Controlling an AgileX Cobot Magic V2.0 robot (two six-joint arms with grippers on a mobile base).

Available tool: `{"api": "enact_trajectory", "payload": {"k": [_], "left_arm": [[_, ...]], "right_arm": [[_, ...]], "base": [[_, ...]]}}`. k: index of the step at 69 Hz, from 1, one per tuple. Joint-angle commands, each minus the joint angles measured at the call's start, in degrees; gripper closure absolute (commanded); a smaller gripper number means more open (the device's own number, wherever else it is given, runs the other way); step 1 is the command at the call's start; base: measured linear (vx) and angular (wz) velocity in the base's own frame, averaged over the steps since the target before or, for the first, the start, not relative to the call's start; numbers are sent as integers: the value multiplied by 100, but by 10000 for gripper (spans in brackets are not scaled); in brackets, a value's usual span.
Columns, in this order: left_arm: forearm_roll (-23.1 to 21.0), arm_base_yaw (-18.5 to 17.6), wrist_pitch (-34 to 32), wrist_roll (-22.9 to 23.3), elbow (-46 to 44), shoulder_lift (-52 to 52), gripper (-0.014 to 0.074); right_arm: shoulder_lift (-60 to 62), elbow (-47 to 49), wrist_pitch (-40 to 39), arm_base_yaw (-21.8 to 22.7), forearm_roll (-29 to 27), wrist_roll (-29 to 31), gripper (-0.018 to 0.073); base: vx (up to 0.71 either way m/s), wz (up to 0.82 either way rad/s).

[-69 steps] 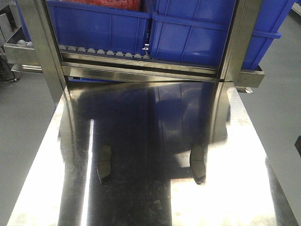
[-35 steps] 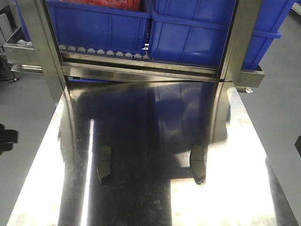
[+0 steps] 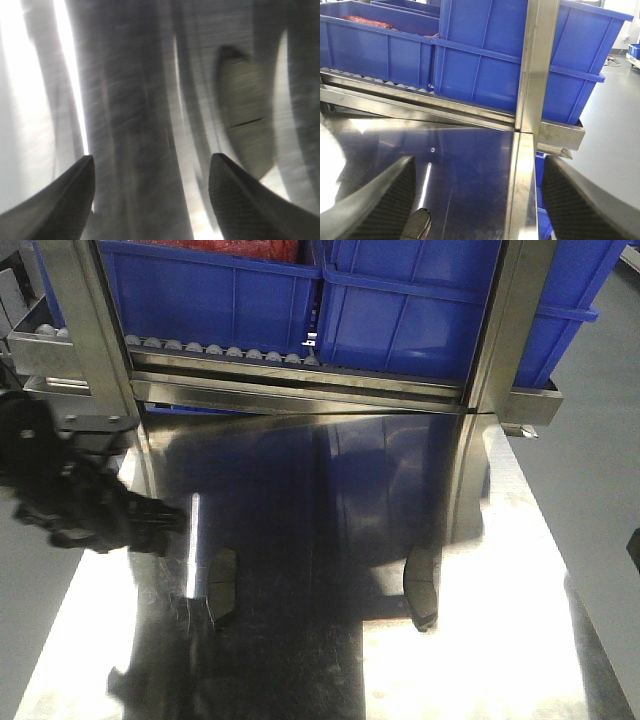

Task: Move and align brake pads A on conveyor
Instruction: 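Lower the left gripper onto the brake pad nearest it and close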

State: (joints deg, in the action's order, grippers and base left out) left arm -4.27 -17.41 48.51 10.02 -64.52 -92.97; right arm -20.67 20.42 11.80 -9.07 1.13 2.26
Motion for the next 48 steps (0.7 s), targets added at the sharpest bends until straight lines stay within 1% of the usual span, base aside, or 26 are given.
{"api": "enact_trajectory", "payload": {"k": [1,5,11,21,26,33,48], "left_arm": [[-76,-306,-260,276,-427,-157,125],[-76,-489,-338,472,-590,-389,125],[-70,-690,-319,592,-815,-742,125],[-81,-906,-206,614,-1176,-1254,125],[-81,-939,-124,649,-1294,-1429,125],[-79,-944,-136,948,-1322,-1581,125],[-114,-950,-22,1424,-1317,-1818,125]], "right_arm": [[-88,159,-446,25,22,15,54],[-88,159,-446,25,22,15,54],[-88,159,-446,25,22,15,54],[-88,159,-446,25,22,15,54],[-88,159,-446,25,22,15,54],[-88,159,-446,25,22,15,54],[-88,159,-446,25,22,15,54]], "base": [[0,0],[0,0],[0,0],[0,0],[0,0],[0,0],[0,0]]}}
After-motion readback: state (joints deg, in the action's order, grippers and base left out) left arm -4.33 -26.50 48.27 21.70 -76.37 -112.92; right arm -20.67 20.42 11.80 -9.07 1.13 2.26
